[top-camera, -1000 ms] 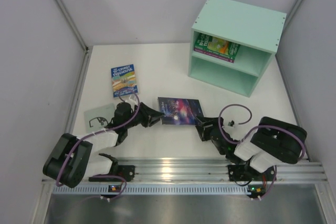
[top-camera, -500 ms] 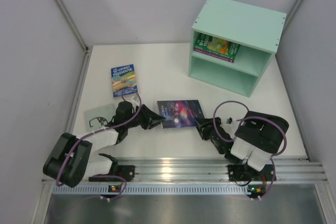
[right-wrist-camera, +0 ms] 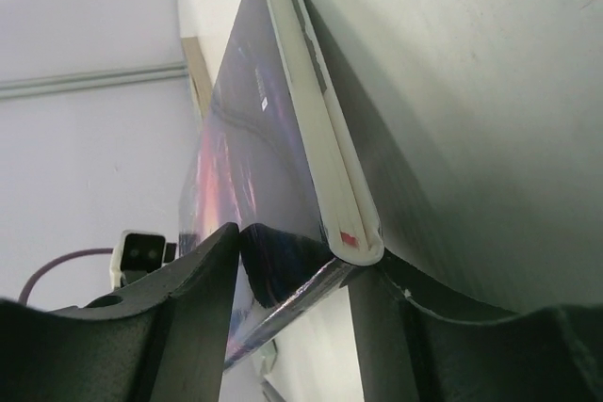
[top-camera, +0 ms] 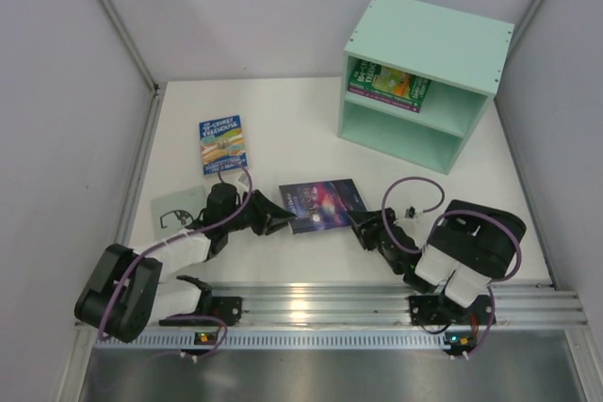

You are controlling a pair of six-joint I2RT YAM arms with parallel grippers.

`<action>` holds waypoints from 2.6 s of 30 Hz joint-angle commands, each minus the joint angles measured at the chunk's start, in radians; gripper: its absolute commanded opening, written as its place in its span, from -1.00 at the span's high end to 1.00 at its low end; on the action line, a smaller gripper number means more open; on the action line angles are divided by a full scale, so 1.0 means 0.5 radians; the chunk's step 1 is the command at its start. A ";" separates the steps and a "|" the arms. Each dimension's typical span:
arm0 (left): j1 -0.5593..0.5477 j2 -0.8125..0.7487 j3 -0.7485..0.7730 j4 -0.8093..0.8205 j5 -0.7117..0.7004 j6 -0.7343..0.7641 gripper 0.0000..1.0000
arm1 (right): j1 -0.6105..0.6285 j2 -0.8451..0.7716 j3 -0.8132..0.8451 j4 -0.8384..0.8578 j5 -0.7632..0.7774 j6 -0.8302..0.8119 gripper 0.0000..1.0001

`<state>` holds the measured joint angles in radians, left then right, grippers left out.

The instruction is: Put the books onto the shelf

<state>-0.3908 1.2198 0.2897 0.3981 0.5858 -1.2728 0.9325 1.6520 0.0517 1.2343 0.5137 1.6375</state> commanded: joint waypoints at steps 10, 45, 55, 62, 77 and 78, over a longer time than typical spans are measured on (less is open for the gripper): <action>-0.019 -0.025 -0.101 0.017 0.099 0.149 1.00 | -0.015 0.102 0.200 0.428 0.108 0.348 0.42; 0.278 0.009 1.089 -1.391 -0.165 1.008 -0.41 | -0.561 -0.874 -0.024 0.262 0.933 -0.001 1.00; 0.297 -0.007 1.096 -1.419 -0.135 1.061 -0.42 | -0.669 -0.645 0.096 0.329 1.092 -0.053 1.00; 0.297 0.036 1.068 -1.379 -0.110 1.140 -0.42 | -0.678 -0.393 0.332 0.382 1.206 -0.149 1.00; 0.300 0.036 1.007 -1.351 0.056 1.294 -0.41 | -0.825 0.150 0.835 0.409 1.210 -0.182 1.00; 0.300 0.036 1.004 -1.354 0.071 1.303 -0.41 | -0.834 0.193 0.869 0.409 1.197 -0.249 1.00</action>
<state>-0.2470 1.2442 0.7914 -0.3149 0.5800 -0.6750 0.5426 1.7367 0.3882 1.1664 1.0935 1.5253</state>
